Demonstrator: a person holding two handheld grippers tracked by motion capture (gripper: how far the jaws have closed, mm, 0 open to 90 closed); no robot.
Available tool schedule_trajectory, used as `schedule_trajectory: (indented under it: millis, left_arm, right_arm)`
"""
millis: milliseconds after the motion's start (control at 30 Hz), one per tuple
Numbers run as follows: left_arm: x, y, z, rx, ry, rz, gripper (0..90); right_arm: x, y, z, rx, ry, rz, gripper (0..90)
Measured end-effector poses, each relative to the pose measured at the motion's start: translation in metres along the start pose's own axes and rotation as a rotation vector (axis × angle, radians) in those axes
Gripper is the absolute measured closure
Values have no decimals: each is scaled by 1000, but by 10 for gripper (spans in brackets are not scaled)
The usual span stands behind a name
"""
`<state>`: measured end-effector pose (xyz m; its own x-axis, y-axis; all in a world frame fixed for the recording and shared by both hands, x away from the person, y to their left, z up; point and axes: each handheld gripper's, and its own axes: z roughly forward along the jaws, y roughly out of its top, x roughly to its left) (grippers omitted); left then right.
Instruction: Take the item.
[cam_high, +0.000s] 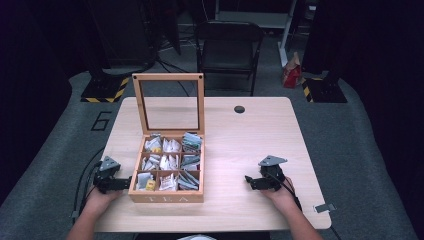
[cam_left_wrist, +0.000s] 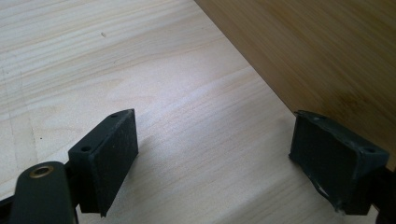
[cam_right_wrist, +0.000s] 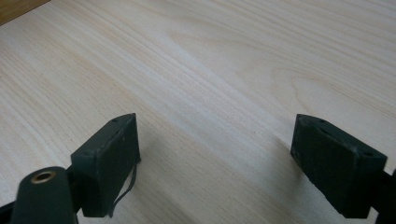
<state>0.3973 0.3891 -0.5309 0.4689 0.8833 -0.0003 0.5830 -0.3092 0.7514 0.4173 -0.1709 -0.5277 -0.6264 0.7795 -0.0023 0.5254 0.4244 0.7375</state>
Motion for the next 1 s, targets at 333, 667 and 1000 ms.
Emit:
schedule_trajectory:
  millis: [333, 667, 1000]
  left_arm:
    - [0, 0, 0, 0, 0, 0, 147]
    - [0, 0, 0, 0, 0, 0, 147]
    - [0, 0, 0, 0, 0, 0, 147]
  right_arm:
    - [1, 0, 0, -4, -14, 5, 145]
    - [1, 0, -1, -9, -5, -1, 185]
    - [2, 1, -2, -5, -10, 14, 254]
